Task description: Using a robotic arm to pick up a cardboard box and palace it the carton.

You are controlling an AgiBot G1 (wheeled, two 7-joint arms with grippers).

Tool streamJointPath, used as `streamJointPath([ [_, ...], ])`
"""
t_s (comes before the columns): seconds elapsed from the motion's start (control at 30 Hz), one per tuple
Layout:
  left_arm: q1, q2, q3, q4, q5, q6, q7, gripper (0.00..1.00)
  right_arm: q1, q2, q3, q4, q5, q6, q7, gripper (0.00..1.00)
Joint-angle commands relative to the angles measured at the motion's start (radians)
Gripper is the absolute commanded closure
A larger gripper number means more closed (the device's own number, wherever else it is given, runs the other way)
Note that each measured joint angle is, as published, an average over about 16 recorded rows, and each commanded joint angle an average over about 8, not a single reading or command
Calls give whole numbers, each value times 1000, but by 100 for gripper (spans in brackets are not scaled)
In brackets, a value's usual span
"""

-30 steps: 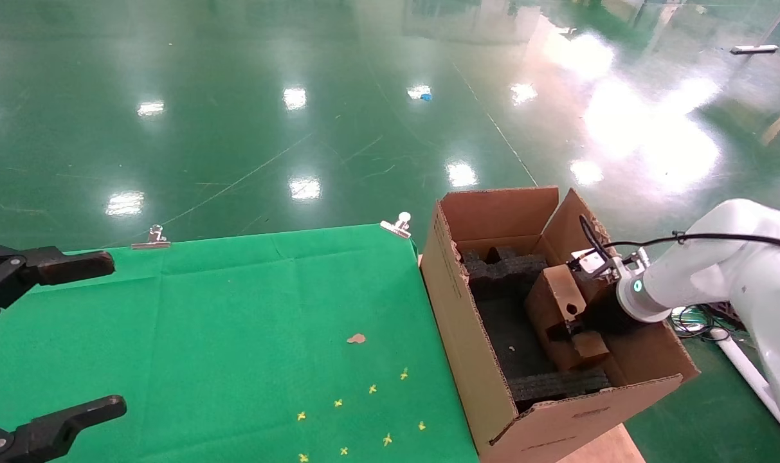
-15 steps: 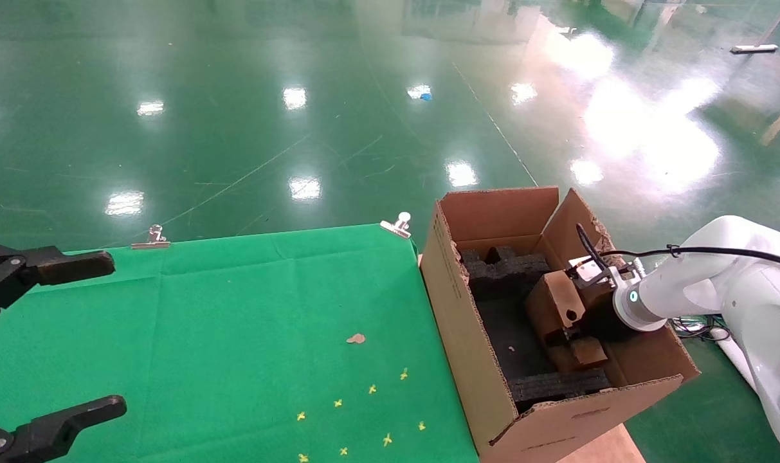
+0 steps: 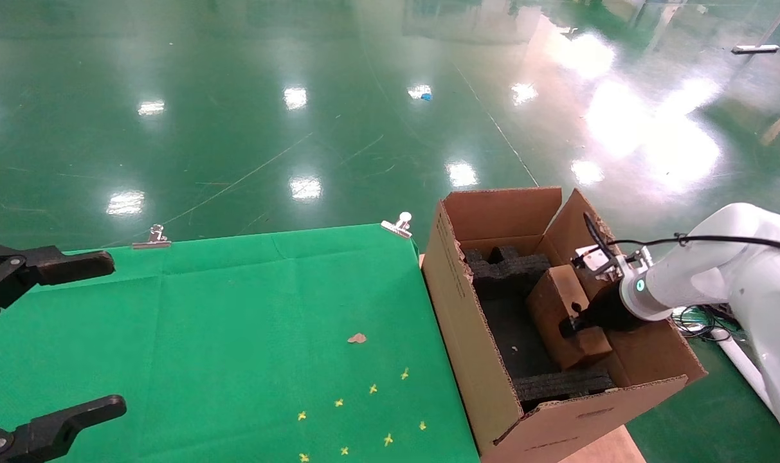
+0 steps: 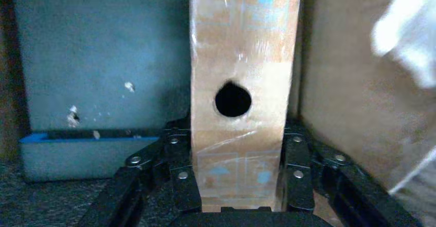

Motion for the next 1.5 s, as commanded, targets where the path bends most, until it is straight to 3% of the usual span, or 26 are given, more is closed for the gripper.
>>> streamJointPath([
  [0.03, 0, 0, 0, 0, 0, 0, 0, 0, 9, 3, 0, 1, -1, -6, -1, 0],
  [0.43, 0, 0, 1, 0, -1, 0, 0, 0, 121, 38, 1, 3, 1, -94, -16, 0],
  [0.93, 0, -1, 2, 0, -1, -1, 1, 0, 406, 129, 23, 70, 29, -176, -143, 0],
  [1.23, 0, -1, 2, 0, -1, -1, 1, 0, 408, 181, 83, 150, 91, -154, -244, 0],
  [1.5, -1, -1, 2, 1, -2, -1, 1, 0, 304, 201, 212, 277, 151, -193, -294, 0],
])
